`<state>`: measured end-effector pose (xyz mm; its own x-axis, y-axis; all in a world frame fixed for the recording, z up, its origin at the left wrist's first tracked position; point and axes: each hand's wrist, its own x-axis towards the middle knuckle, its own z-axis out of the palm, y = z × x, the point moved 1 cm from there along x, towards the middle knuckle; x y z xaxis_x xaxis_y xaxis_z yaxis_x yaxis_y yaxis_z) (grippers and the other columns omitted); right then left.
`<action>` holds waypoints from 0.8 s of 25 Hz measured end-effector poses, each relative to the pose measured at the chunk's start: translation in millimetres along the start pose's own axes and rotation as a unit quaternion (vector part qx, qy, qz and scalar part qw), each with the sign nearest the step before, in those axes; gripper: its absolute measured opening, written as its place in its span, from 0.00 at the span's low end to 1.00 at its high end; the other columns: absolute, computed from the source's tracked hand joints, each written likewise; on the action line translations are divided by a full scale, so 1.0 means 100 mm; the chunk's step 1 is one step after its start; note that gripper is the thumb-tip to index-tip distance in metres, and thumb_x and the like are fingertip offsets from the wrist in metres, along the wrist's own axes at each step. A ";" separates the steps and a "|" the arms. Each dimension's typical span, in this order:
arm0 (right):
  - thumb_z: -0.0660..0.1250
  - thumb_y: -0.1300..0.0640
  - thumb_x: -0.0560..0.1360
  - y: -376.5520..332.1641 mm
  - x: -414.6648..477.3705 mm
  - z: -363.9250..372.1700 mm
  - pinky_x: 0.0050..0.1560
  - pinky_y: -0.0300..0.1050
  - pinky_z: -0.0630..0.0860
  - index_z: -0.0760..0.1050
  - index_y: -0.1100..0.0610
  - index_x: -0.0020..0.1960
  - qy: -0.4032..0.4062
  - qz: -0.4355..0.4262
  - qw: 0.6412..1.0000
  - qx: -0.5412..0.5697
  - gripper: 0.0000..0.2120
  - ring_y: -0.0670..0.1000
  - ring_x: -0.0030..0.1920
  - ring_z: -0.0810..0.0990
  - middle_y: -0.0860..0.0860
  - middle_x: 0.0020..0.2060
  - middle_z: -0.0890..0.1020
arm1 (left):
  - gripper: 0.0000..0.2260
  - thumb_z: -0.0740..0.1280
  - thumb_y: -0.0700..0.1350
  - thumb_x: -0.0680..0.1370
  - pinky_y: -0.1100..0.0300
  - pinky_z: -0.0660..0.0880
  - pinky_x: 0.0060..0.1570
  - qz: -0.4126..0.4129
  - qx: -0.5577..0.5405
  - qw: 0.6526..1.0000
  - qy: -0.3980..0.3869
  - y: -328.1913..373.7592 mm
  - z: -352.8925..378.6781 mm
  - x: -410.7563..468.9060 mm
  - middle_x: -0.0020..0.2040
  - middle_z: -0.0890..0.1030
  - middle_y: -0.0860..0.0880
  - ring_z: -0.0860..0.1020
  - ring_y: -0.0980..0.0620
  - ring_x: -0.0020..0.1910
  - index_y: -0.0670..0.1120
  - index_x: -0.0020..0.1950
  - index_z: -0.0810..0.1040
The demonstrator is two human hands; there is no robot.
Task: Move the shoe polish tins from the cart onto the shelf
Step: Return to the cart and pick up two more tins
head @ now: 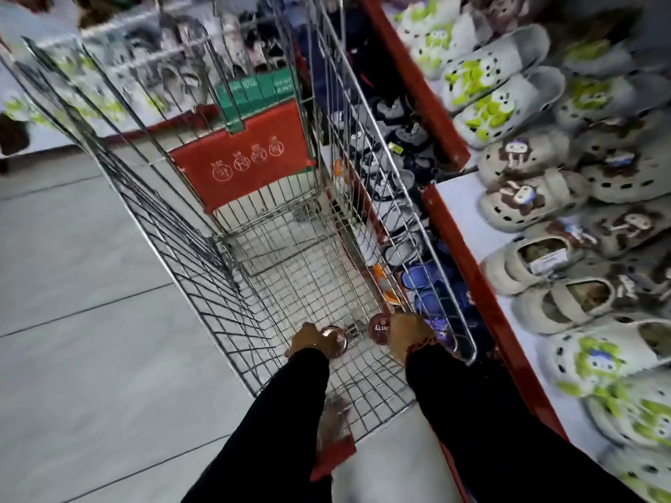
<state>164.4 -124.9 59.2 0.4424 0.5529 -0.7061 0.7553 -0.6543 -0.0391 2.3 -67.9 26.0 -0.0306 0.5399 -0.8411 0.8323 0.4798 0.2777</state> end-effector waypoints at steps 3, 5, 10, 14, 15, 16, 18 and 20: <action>0.61 0.53 0.78 -0.02 0.40 0.19 0.61 0.50 0.76 0.79 0.62 0.61 -0.018 -0.004 1.000 -0.013 0.18 0.60 0.63 0.80 0.60 0.60 0.82 | 0.28 0.69 0.53 0.75 0.45 0.70 0.68 -0.013 0.026 0.999 0.020 -0.03 0.25 0.31 0.69 0.73 0.39 0.73 0.38 0.69 0.42 0.71 0.68; 0.61 0.50 0.78 -0.01 0.59 0.32 0.62 0.51 0.76 0.76 0.62 0.63 -0.016 0.017 1.000 0.012 0.20 0.60 0.65 0.79 0.59 0.62 0.81 | 0.29 0.69 0.55 0.73 0.44 0.73 0.66 -0.019 0.051 0.998 0.021 -0.04 0.38 0.43 0.68 0.70 0.39 0.74 0.37 0.67 0.43 0.69 0.69; 0.50 0.68 0.82 -0.05 0.90 0.60 0.72 0.67 0.63 0.57 0.80 0.70 -0.041 0.000 0.989 0.141 0.21 0.76 0.72 0.61 0.78 0.70 0.61 | 0.23 0.71 0.53 0.72 0.48 0.77 0.58 0.018 0.049 0.997 0.064 -0.07 0.49 0.54 0.62 0.70 0.40 0.79 0.36 0.57 0.42 0.61 0.72; 0.70 0.58 0.75 -0.10 0.80 0.46 0.66 0.56 0.74 0.68 0.61 0.70 -0.015 0.069 0.986 0.154 0.25 0.65 0.66 0.76 0.63 0.67 0.69 | 0.26 0.76 0.49 0.69 0.51 0.76 0.56 0.037 0.016 0.999 0.030 -0.14 0.41 0.54 0.60 0.79 0.39 0.79 0.38 0.59 0.42 0.63 0.72; 0.70 0.57 0.75 -0.12 0.72 0.39 0.64 0.54 0.75 0.69 0.60 0.68 -0.002 0.076 0.985 0.152 0.24 0.63 0.65 0.77 0.61 0.66 0.72 | 0.24 0.74 0.49 0.71 0.52 0.76 0.56 0.026 -0.006 0.999 0.038 -0.15 0.37 0.51 0.59 0.81 0.38 0.79 0.39 0.60 0.42 0.63 0.73; 0.68 0.58 0.76 -0.12 0.66 0.33 0.63 0.51 0.75 0.70 0.62 0.68 -0.003 0.078 0.982 0.174 0.22 0.63 0.65 0.77 0.61 0.66 0.74 | 0.23 0.72 0.49 0.73 0.53 0.76 0.57 0.015 -0.029 0.998 0.046 -0.15 0.34 0.46 0.60 0.81 0.38 0.80 0.39 0.60 0.43 0.64 0.73; 0.64 0.63 0.79 -0.13 0.52 0.23 0.58 0.39 0.76 0.70 0.68 0.68 -0.023 0.079 0.971 0.226 0.19 0.64 0.67 0.76 0.66 0.66 0.76 | 0.20 0.70 0.50 0.75 0.55 0.76 0.58 0.001 -0.058 0.997 0.051 -0.17 0.28 0.36 0.60 0.82 0.38 0.80 0.40 0.61 0.43 0.65 0.77; 0.65 0.63 0.77 -0.10 0.32 0.08 0.59 0.37 0.76 0.71 0.69 0.68 -0.033 0.077 0.961 0.265 0.21 0.63 0.68 0.76 0.66 0.67 0.76 | 0.18 0.69 0.52 0.76 0.58 0.75 0.55 0.003 -0.076 0.996 0.050 -0.19 0.20 0.18 0.58 0.84 0.39 0.81 0.41 0.60 0.44 0.62 0.82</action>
<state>167.2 -105.4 31.7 0.4848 0.4067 -0.7743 0.3234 -0.9059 -0.2733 -3.0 -81.0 -3.9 -0.0878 0.6062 -0.7904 0.7399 0.5710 0.3557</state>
